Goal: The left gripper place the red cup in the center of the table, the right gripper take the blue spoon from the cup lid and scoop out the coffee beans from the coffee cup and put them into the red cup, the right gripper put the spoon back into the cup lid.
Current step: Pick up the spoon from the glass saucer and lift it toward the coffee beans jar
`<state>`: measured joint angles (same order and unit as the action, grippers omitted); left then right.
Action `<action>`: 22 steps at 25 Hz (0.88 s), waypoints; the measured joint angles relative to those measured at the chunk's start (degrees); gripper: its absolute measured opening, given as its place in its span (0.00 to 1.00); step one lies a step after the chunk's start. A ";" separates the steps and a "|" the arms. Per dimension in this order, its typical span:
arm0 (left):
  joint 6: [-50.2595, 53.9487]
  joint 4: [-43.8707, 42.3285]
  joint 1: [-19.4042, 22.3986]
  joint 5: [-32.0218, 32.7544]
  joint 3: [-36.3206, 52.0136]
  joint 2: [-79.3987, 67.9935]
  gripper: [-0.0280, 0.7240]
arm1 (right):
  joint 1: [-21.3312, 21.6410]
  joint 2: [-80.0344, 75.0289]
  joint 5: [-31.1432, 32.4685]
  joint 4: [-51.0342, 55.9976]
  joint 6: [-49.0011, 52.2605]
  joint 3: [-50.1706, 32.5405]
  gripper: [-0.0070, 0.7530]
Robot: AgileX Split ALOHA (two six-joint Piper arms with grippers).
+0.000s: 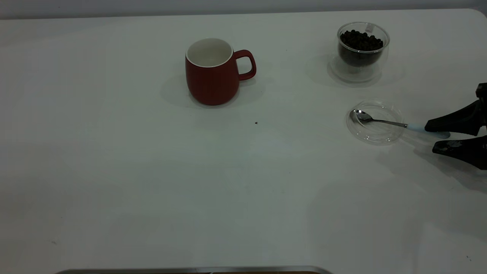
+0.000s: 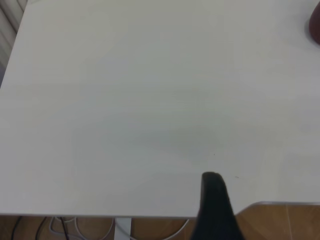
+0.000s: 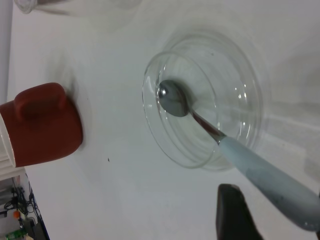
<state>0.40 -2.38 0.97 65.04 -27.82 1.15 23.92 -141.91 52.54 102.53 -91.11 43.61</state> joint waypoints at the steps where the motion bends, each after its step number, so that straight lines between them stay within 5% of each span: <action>1: 0.00 0.00 0.00 0.00 0.00 0.00 0.82 | 0.00 0.00 0.00 0.00 0.00 0.00 0.54; 12: 0.00 0.00 0.00 0.00 0.00 0.00 0.82 | 0.00 0.00 0.04 0.06 -3.76 0.00 0.22; 22: 0.00 0.00 0.00 0.00 0.00 0.00 0.82 | 0.00 0.00 4.53 0.06 -7.05 -0.32 0.16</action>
<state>0.40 -2.38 0.97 65.04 -27.82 1.15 23.92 -141.91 57.07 102.59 -98.16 43.29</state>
